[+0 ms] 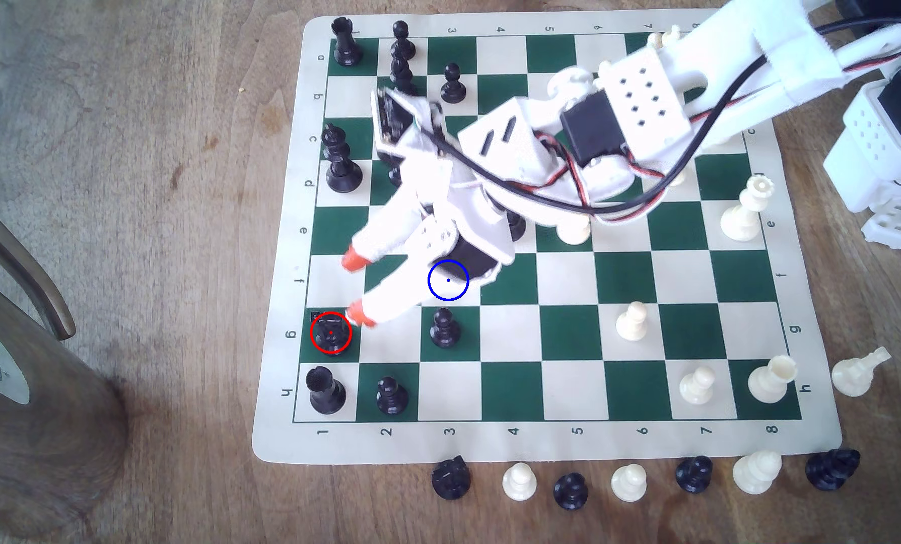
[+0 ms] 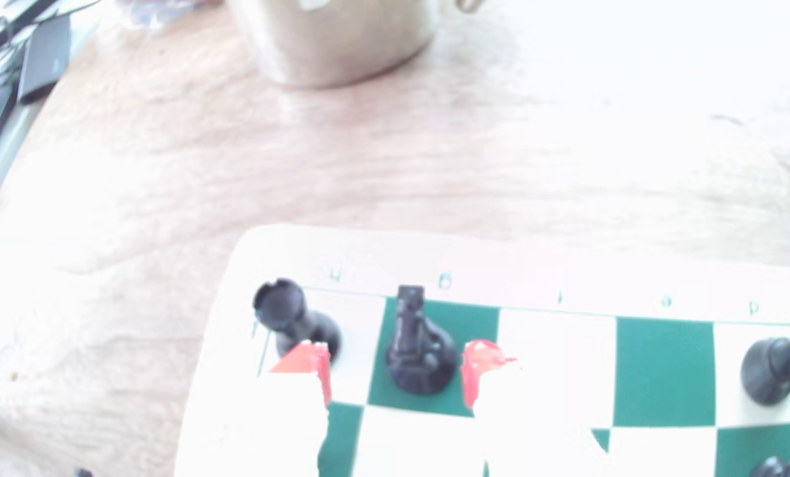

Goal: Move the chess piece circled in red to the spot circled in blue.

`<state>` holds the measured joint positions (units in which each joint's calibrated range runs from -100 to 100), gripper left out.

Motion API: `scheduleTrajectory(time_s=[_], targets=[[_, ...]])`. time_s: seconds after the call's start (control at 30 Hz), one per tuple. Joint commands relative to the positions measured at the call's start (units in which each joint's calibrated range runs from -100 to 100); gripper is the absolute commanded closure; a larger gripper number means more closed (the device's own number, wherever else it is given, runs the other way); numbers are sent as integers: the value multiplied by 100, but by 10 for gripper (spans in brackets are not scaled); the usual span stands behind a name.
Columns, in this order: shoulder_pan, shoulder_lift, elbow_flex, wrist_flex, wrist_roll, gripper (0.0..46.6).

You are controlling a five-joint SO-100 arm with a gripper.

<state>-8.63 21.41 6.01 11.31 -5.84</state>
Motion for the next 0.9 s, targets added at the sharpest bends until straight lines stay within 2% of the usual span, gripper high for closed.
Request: scheduleTrajectory(time_s=[0.0, 0.87], targets=[[-80, 151, -683, -304, -10, 314], [139, 1323, -1281, -1361, 63, 318]])
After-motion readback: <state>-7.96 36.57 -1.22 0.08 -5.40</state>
